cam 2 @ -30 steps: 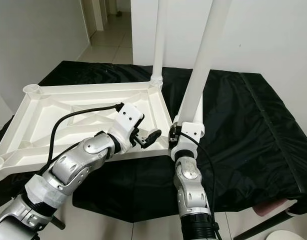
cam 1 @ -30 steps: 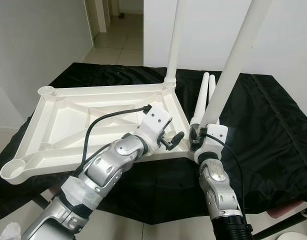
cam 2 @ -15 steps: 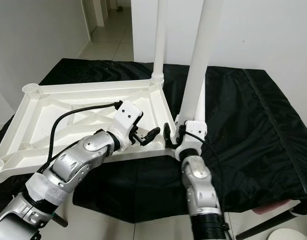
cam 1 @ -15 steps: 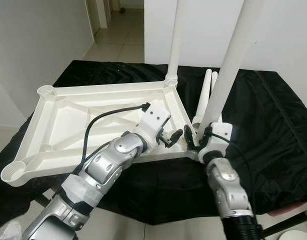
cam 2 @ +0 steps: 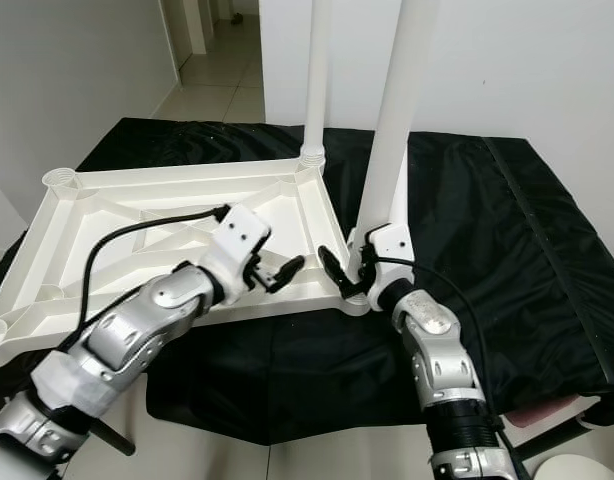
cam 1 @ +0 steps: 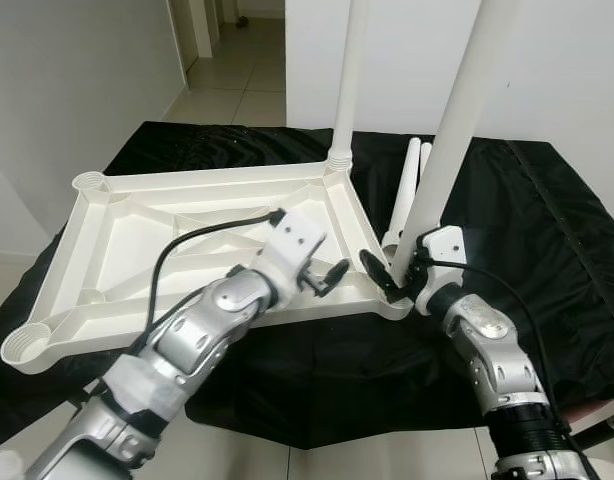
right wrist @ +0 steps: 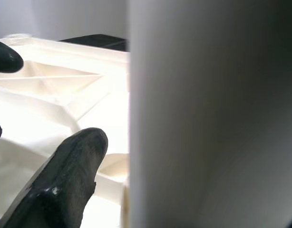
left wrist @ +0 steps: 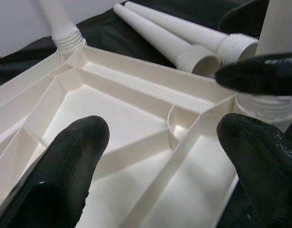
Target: Building children table
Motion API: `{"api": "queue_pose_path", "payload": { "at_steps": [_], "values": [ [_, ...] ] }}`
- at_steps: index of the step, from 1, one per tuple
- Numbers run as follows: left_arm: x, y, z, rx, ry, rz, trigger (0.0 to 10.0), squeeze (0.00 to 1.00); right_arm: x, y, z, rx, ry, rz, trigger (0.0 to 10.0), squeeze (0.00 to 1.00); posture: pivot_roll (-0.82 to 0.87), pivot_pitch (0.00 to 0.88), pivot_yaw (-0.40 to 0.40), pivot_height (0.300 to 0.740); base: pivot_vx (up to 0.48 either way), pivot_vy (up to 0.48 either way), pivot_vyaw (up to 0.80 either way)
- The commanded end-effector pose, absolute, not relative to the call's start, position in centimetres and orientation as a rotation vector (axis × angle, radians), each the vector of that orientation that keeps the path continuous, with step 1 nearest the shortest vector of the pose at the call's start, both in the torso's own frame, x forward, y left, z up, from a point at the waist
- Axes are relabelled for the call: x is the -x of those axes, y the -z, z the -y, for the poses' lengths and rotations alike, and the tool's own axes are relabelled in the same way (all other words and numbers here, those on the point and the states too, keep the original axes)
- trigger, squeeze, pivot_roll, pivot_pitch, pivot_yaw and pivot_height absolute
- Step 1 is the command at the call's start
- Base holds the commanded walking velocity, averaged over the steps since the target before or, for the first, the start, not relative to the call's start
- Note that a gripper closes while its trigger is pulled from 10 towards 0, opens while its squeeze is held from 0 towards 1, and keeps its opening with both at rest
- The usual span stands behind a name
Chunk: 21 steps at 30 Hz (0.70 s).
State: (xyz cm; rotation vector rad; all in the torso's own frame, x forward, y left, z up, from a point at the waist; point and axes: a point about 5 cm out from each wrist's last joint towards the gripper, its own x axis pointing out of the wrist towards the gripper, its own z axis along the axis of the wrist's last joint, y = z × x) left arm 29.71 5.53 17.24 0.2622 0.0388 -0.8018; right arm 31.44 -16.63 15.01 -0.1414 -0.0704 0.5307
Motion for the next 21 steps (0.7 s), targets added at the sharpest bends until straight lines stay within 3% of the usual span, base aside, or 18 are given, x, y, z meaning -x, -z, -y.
{"api": "queue_pose_path", "payload": {
  "at_steps": [1,2,4,5,6,7,20,21],
  "values": [
    [-28.1,-17.1,-4.5,-0.270,1.126,-0.060,10.0,0.00,-31.6,-14.7,16.0,0.142,-0.581,0.056,10.0,0.00,0.01,0.000,0.028,0.740,0.000,0.000,0.00],
    [-28.1,-17.1,-4.5,-0.270,1.126,-0.060,10.0,0.00,-31.6,-14.7,16.0,0.142,-0.581,0.056,10.0,0.00,0.01,0.000,0.028,0.740,0.000,0.000,0.00],
    [-27.2,-16.6,-5.0,-0.280,1.196,-0.087,10.0,0.00,-31.9,-14.3,16.3,0.166,-0.603,0.041,4.0,0.00,0.01,0.000,0.028,0.740,0.000,0.000,0.00],
    [-27.0,-16.5,-5.2,-0.281,1.214,-0.095,10.0,0.00,-32.1,-14.1,16.4,0.173,-0.610,0.033,3.3,0.00,0.01,0.000,0.028,0.740,0.000,0.000,0.00],
    [-27.0,-16.5,-5.2,-0.281,1.214,-0.095,10.0,0.00,-32.1,-14.1,16.4,0.173,-0.610,0.033,3.3,0.00,0.01,0.000,0.028,0.740,0.000,0.000,0.00],
    [-26.9,-16.4,-5.3,-0.277,1.225,-0.102,10.0,0.00,-32.1,-13.9,16.5,0.176,-0.612,0.025,0.0,0.00,0.01,0.000,0.028,0.740,0.000,0.000,0.00],
    [-27.1,-16.2,-5.6,-0.287,1.222,-0.119,10.0,0.00,-32.0,-12.8,17.5,0.111,-0.564,-0.013,0.2,0.00,0.01,0.000,0.029,0.740,0.000,0.000,0.00],
    [-27.4,-16.2,-5.6,-0.299,1.196,-0.117,10.0,0.00,-32.0,-12.7,17.5,0.079,-0.529,-0.019,10.0,0.00,0.01,0.000,0.026,0.740,0.000,0.000,0.00]
  ]
}}
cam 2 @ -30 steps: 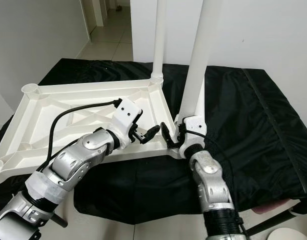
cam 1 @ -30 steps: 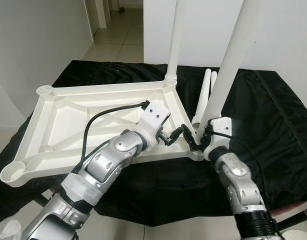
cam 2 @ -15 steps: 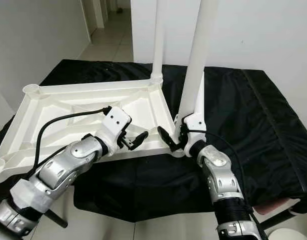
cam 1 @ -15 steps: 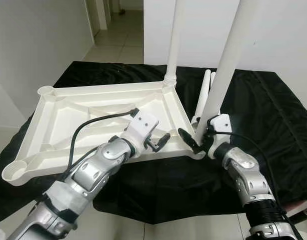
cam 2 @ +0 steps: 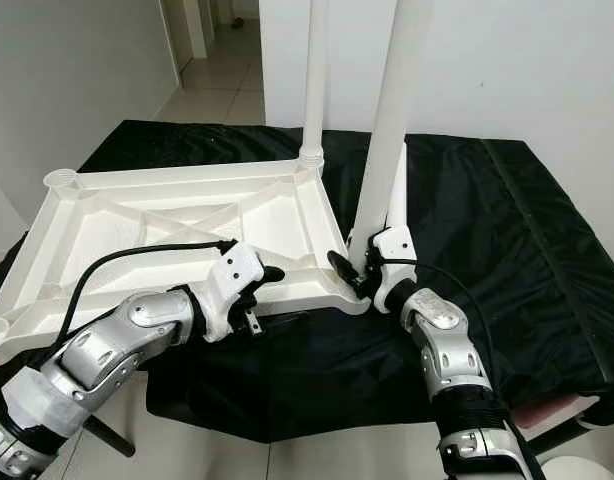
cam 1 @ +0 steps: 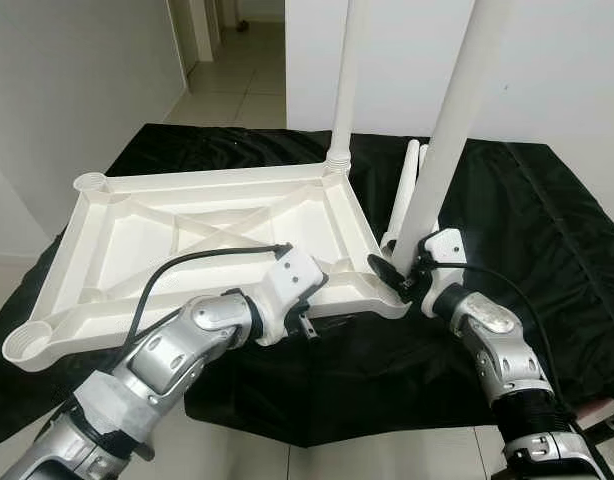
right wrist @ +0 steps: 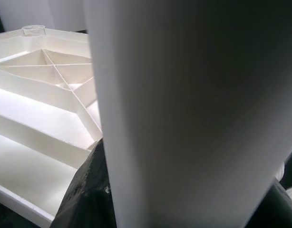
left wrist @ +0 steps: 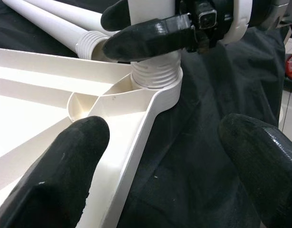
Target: Building children table
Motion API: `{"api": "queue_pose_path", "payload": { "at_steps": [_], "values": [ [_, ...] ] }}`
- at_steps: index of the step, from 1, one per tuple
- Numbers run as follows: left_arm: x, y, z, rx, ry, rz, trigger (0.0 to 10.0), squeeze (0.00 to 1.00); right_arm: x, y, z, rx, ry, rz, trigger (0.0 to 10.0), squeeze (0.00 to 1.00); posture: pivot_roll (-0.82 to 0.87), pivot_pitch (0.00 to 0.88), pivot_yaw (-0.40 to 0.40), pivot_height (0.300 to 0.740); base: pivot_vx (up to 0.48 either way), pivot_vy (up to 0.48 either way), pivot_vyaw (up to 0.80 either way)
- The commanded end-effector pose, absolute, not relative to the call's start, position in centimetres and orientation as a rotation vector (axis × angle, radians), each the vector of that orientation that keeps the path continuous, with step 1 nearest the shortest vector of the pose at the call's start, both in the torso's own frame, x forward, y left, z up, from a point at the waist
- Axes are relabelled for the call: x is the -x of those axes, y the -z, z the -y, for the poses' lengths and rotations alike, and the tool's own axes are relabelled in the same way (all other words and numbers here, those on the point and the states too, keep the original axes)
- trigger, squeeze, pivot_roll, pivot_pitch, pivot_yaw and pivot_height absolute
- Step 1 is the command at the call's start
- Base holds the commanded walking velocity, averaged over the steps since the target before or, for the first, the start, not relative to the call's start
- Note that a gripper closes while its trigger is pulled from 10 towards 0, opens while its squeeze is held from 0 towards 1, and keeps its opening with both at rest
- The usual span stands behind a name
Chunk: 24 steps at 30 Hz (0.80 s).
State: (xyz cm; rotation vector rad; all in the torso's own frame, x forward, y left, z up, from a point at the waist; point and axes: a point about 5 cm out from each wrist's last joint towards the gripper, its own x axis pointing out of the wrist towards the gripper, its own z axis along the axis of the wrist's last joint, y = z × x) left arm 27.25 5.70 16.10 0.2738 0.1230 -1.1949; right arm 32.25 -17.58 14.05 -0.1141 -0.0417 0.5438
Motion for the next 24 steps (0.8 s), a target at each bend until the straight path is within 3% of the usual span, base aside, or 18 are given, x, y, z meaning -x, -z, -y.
{"api": "queue_pose_path", "payload": {
  "at_steps": [1,3,6,9,10,15,18,24],
  "values": [
    [-27.4,-16.2,-5.6,-0.299,1.196,-0.117,10.0,0.00,-32.0,-12.7,17.5,0.079,-0.529,-0.019,10.0,0.00,0.01,0.000,0.026,0.740,0.000,0.000,0.00],
    [-27.7,-16.2,-5.6,-0.300,1.174,-0.118,10.0,0.00,-32.0,-12.7,17.4,0.057,-0.491,-0.026,10.0,0.00,0.01,0.000,0.026,0.740,0.000,0.000,0.00],
    [-28.4,-15.9,-6.0,-0.340,1.121,-0.122,10.0,0.00,-32.1,-12.3,17.2,-0.033,-0.285,-0.027,10.0,0.00,0.00,0.000,0.025,0.740,0.000,0.000,0.00],
    [-28.4,-15.9,-6.0,-0.340,1.121,-0.122,10.0,0.00,-32.1,-12.3,17.2,-0.033,-0.285,-0.027,10.0,0.00,0.00,0.000,0.025,0.740,0.000,0.000,0.00],
    [-28.9,-15.8,-6.4,-0.339,1.093,-0.131,10.0,0.00,-31.8,-12.2,16.3,-0.116,-0.170,-0.026,10.0,0.00,0.00,0.000,0.018,0.740,0.000,0.000,0.00],
    [-29.0,-15.9,-6.6,-0.327,1.080,-0.131,10.0,0.00,-31.6,-12.3,16.0,-0.158,-0.084,-0.021,10.0,0.00,0.00,0.000,0.014,0.740,0.000,0.000,0.00],
    [-28.9,-15.8,-6.5,-0.320,1.073,-0.134,10.0,0.00,-31.0,-12.4,15.1,-0.198,0.078,-0.015,10.0,0.00,0.01,0.000,-0.002,0.740,0.000,0.000,0.00],
    [-28.9,-15.9,-6.4,-0.303,1.066,-0.130,10.0,0.00,-30.4,-12.6,13.0,-0.222,0.094,0.003,10.0,0.00,0.01,0.000,-0.008,0.740,0.000,0.000,0.00]
  ]
}}
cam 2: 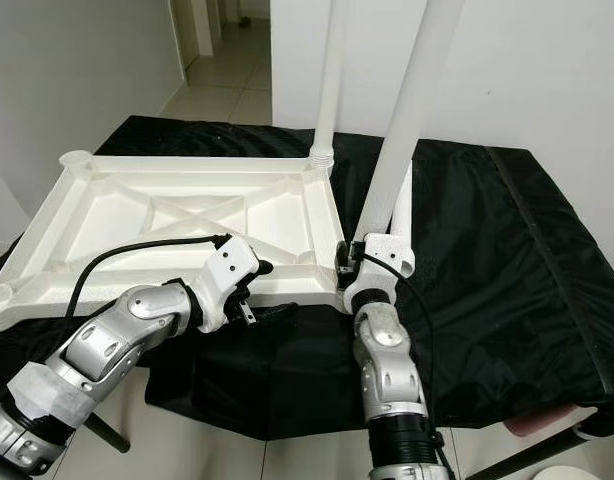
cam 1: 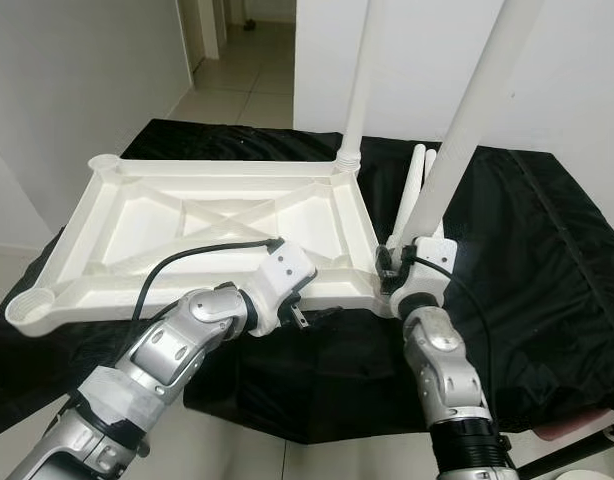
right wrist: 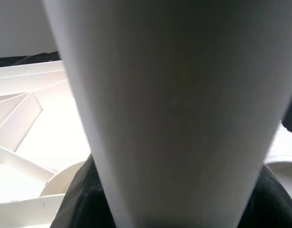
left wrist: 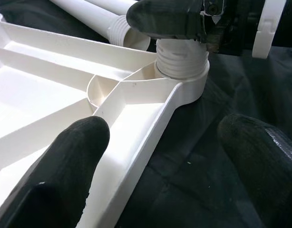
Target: Building children table
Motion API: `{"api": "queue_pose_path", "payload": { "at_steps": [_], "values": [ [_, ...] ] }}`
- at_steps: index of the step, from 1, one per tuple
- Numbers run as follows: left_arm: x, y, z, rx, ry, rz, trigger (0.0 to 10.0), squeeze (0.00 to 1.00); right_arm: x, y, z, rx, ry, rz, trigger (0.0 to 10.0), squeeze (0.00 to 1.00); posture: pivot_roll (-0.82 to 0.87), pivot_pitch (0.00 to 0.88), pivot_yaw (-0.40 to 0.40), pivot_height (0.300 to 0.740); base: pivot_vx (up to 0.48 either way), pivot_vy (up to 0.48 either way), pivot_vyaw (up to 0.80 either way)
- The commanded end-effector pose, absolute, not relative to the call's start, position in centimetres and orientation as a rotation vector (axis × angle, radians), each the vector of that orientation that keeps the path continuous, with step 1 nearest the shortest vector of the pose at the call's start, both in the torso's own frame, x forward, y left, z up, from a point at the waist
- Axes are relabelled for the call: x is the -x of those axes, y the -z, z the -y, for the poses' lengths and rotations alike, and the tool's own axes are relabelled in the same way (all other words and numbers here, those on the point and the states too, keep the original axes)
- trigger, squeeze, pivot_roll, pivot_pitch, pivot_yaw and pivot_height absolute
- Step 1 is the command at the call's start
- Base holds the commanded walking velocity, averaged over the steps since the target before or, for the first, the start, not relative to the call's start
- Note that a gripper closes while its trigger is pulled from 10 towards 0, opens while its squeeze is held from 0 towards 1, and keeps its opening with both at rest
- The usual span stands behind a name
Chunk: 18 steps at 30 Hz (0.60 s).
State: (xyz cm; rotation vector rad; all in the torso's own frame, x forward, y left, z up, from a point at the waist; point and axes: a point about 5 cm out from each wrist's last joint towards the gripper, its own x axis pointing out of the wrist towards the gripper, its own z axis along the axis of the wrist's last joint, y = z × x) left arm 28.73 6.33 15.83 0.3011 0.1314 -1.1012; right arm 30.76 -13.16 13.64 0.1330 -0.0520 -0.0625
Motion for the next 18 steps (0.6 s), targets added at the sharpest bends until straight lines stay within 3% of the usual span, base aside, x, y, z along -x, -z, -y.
{"api": "queue_pose_path", "payload": {
  "at_steps": [1,6,7,16,17,18],
  "values": [
    [-29.0,-15.9,-6.4,-0.303,1.064,-0.129,10.0,0.00,-30.4,-12.7,12.7,-0.215,0.078,0.003,10.0,0.00,0.01,0.000,-0.008,0.740,0.000,0.000,0.00],
    [-29.2,-15.9,-6.5,-0.305,1.054,-0.127,10.0,0.00,-30.4,-13.0,12.9,-0.204,0.034,0.026,10.0,0.00,0.01,0.000,-0.012,0.740,0.000,0.000,0.00],
    [-29.3,-15.9,-6.5,-0.303,1.049,-0.126,10.0,0.00,-30.4,-13.2,12.9,-0.226,-0.010,0.044,10.0,1.00,0.01,0.000,-0.011,0.740,0.000,0.000,0.00],
    [-29.3,-15.9,-6.5,-0.296,1.041,-0.126,10.0,0.00,-30.4,-13.9,13.2,-0.190,-0.104,0.071,10.0,1.00,0.01,0.000,-0.012,0.740,0.000,0.000,0.00],
    [-29.4,-15.9,-6.5,-0.295,1.039,-0.126,10.0,0.00,-30.4,-14.2,13.5,-0.151,-0.165,0.078,10.0,0.00,0.01,0.000,-0.006,0.740,0.000,0.000,0.00],
    [-29.4,-15.9,-6.5,-0.295,1.039,-0.126,10.0,0.00,-30.4,-14.2,13.5,-0.151,-0.165,0.078,10.0,0.00,0.01,0.000,-0.006,0.740,0.000,0.000,0.00]
  ]
}}
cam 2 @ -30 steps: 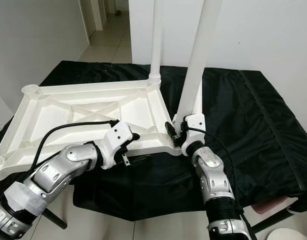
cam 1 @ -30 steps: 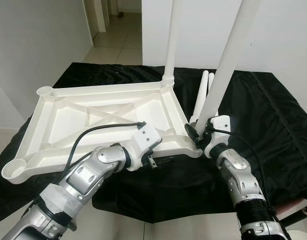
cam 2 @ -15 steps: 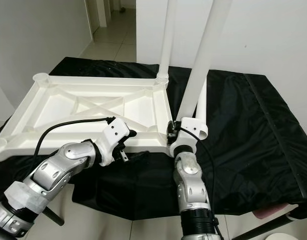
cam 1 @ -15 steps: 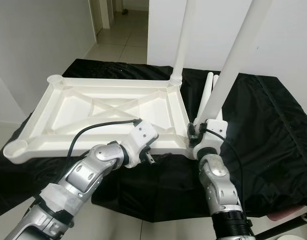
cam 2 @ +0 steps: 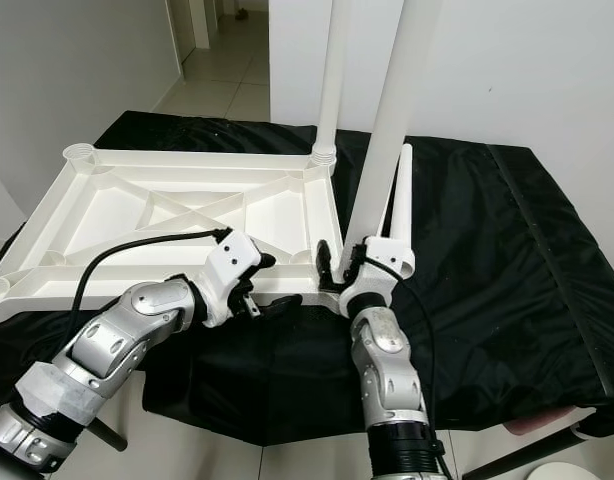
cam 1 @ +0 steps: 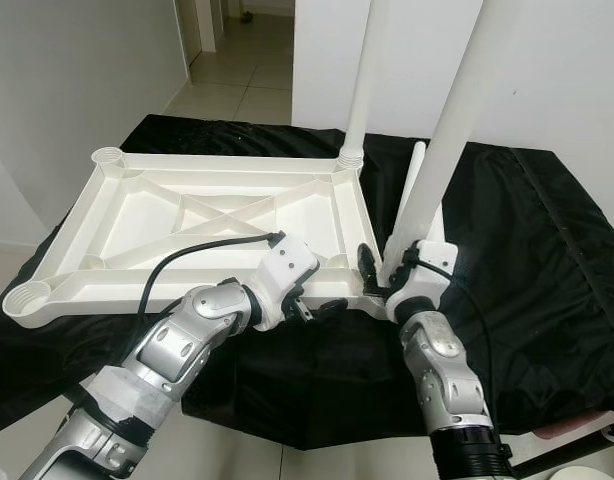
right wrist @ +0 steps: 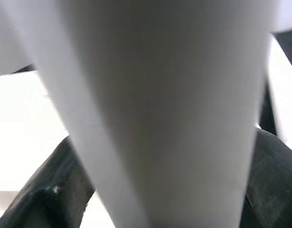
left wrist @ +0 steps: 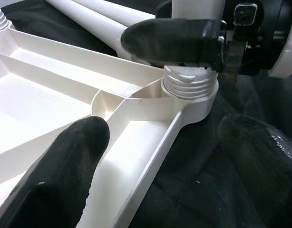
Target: Building children table
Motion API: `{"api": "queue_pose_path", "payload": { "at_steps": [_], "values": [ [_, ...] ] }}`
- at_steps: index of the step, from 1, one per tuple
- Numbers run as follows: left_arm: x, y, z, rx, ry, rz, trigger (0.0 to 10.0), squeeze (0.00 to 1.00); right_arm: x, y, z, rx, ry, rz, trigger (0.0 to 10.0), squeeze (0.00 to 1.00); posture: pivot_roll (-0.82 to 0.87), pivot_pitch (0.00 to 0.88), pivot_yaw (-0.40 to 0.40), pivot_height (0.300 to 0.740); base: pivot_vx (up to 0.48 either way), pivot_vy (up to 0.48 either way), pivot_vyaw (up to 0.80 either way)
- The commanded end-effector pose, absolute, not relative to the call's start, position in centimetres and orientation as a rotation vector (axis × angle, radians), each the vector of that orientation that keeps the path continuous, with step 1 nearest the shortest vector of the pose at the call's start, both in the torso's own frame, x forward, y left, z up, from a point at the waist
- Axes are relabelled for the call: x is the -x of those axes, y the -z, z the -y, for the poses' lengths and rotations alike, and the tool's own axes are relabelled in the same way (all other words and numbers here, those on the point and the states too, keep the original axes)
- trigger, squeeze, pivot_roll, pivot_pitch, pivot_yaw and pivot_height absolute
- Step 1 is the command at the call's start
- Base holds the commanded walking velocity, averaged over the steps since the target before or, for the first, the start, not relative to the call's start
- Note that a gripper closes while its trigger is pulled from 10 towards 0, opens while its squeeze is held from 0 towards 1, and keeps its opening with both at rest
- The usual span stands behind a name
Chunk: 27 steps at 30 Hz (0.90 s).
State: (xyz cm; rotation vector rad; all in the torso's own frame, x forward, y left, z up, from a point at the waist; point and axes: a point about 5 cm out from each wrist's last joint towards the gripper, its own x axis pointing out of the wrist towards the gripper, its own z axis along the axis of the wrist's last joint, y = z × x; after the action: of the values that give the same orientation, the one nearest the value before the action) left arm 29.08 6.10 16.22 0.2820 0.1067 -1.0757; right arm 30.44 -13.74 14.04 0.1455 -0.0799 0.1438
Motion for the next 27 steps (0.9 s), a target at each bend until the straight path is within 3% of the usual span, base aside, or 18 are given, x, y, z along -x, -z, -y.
{"api": "queue_pose_path", "payload": {
  "at_steps": [1,6,13,19,20,23,24,25,27],
  "values": [
    [-29.4,-16.0,-6.5,-0.293,1.037,-0.125,10.0,0.00,-30.4,-14.4,13.8,-0.097,-0.236,0.096,10.0,0.00,0.01,0.000,-0.006,0.740,0.000,0.000,0.00],
    [-29.5,-16.1,-6.5,-0.292,1.035,-0.123,10.0,0.00,-30.4,-14.4,14.2,-0.063,-0.293,0.103,10.0,0.00,0.00,0.000,0.001,0.740,0.000,0.000,0.00],
    [-30.0,-16.5,-6.3,-0.293,1.029,-0.108,10.0,0.00,-31.3,-14.6,15.3,0.079,-0.560,0.096,10.0,0.00,0.00,0.000,0.011,0.740,0.000,0.000,0.00],
    [-30.1,-16.6,-6.2,-0.293,1.028,-0.105,10.0,0.00,-31.6,-14.6,15.6,0.108,-0.621,0.076,10.0,0.00,0.01,0.000,0.012,0.740,0.000,0.000,0.00],
    [-30.1,-16.7,-6.2,-0.294,1.029,-0.102,10.0,0.00,-31.6,-14.6,15.7,0.121,-0.654,0.056,9.2,0.00,0.01,0.000,0.009,0.740,0.000,0.000,0.00],
    [-30.1,-16.7,-6.2,-0.294,1.029,-0.102,10.0,0.00,-31.6,-14.6,15.7,0.121,-0.654,0.056,9.2,0.00,0.01,0.000,0.009,0.740,0.000,0.000,0.00],
    [-30.1,-16.8,-6.2,-0.296,1.029,-0.099,10.0,0.00,-31.6,-14.6,15.9,0.128,-0.676,0.045,4.9,0.00,0.01,0.000,0.007,0.740,0.000,0.000,0.00],
    [-30.2,-16.9,-6.3,-0.298,1.025,-0.096,10.0,0.00,-31.6,-14.4,16.2,0.129,-0.697,0.030,0.0,0.00,0.01,0.000,0.004,0.740,0.000,0.000,0.00],
    [-30.3,-16.9,-6.4,-0.299,1.022,-0.094,10.0,0.00,-31.5,-14.3,16.4,0.131,-0.707,0.020,0.0,0.00,0.01,0.000,0.004,0.740,0.000,0.000,0.00]
  ]
}}
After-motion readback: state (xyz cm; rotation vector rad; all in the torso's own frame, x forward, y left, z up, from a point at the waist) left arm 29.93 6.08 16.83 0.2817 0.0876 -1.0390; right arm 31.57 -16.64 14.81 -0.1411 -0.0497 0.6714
